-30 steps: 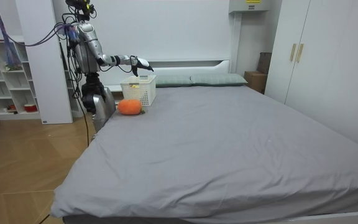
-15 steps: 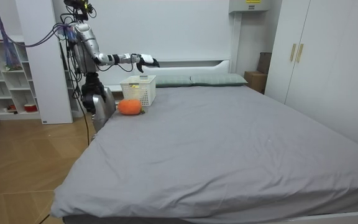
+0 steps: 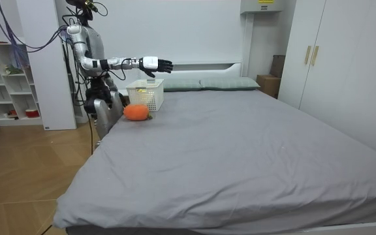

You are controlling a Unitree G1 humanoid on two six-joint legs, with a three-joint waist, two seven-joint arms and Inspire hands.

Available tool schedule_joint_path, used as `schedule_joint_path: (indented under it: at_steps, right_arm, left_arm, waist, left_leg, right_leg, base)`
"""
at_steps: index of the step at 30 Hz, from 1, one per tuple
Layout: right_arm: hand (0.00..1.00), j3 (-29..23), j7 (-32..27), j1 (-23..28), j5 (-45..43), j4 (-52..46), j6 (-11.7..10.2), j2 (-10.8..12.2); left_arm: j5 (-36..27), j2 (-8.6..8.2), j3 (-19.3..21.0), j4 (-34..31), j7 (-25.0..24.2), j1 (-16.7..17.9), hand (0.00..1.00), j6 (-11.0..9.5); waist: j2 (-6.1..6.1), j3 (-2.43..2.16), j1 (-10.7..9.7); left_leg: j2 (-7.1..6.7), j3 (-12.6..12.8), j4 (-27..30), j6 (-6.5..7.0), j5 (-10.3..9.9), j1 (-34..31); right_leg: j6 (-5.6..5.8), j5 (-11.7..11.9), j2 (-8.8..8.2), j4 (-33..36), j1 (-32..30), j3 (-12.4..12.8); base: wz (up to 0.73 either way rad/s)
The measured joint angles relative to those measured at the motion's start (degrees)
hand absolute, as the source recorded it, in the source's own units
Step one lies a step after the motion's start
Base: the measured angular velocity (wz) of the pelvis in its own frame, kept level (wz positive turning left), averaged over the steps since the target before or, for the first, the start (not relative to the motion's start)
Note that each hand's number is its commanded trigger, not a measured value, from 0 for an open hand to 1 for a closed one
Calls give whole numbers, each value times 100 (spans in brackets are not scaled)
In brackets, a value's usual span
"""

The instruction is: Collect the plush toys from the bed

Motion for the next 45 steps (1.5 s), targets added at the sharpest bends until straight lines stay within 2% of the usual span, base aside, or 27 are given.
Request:
schedule_joint_path:
  at_steps: [3,6,11,12,20,21,22,26,36,38,39,41,42,45]
  right_arm:
    - [0,-223,-5,138,54,10,-5,6]
    - [0,-357,1,393,-7,71,0,11]
    - [0,20,222,566,-20,442,13,27]
    - [0,163,333,573,-33,529,74,28]
    - [0,933,1079,566,-216,875,181,61]
    - [0,1069,1173,567,-311,940,210,67]
    - [0,1192,1263,577,-354,972,239,67]
    - [0,1410,1489,573,-617,1157,253,86]
    - [0,1601,2147,591,-1101,1337,479,116]
    - [0,1630,2273,608,-1222,1339,506,159]
    - [0,1638,2361,625,-1327,1340,510,209]
    - [0,1686,2424,632,-1425,1367,551,284]
    - [0,1730,2468,632,-1452,1426,578,307]
    - [0,1746,2558,632,-1495,1605,625,368]
  left_arm:
    - [-106,-18,18,25,-1,-14,0,57]
    - [-109,-8,4,20,-23,-8,0,57]
    - [-429,55,-306,25,34,-5,0,64]
    - [-482,85,-379,25,28,-4,0,64]
    - [-503,96,-437,16,24,-84,0,54]
    - [-571,108,-512,16,26,-89,0,28]
    - [-596,123,-564,16,30,-84,0,-11]
    - [-594,127,-659,15,5,-75,0,-27]
    - [-543,134,-647,17,-2,116,0,65]
    - [-543,134,-646,17,0,130,0,85]
    - [-540,134,-641,16,4,140,0,111]
    - [-538,133,-640,16,4,152,0,144]
    - [-538,132,-641,16,4,153,0,152]
    - [-541,133,-650,17,4,145,0,159]
  waist:
    - [-16,-2,-168]
    - [-37,-7,-203]
    - [-47,0,-184]
    - [-47,1,-176]
    - [-112,33,47]
    - [-118,39,135]
    - [-114,59,180]
    - [-141,77,294]
    - [-204,61,583]
    - [-243,49,619]
    - [-285,24,638]
    - [-318,12,642]
    - [-361,-14,648]
    - [-426,0,701]
  left_leg:
    - [-5,8,-24,1,-1,13]
    - [-6,41,-43,3,1,12]
    - [11,112,-65,1,1,4]
    - [11,111,-76,1,1,-5]
    - [12,109,-90,1,1,6]
    - [12,105,-91,1,1,6]
    - [10,86,-90,1,1,-1]
    - [-3,-26,-90,3,0,-54]
    - [-12,-99,-82,2,1,-102]
    - [-15,-98,-83,2,1,-111]
    - [-17,-100,-82,2,1,-132]
    - [-17,-116,-81,0,2,-158]
    - [-17,-134,-79,-1,3,-194]
    - [-20,-164,-75,-1,4,-235]
  right_leg:
    - [4,2,15,-5,0,4]
    - [9,3,34,-15,-36,33]
    - [8,4,45,-8,-74,81]
    - [8,4,44,-9,-73,78]
    - [8,4,49,-21,-68,83]
    - [8,4,50,-21,-67,85]
    - [9,4,48,-22,-63,74]
    - [11,2,38,-25,-67,-18]
    - [12,1,37,-53,-86,-81]
    - [12,1,37,-79,-86,-82]
    - [13,2,40,-120,-84,-86]
    - [13,2,40,-129,-98,-122]
    - [13,2,38,-129,-121,-151]
    - [15,4,33,-126,-152,-204]
  base:
    - [0]
    - [-4]
    - [-5]
    - [0]
    - [0]
    - [0]
    - [4]
    - [12]
    - [4]
    - [0]
    - [3]
    - [6]
    - [8]
    - [4]
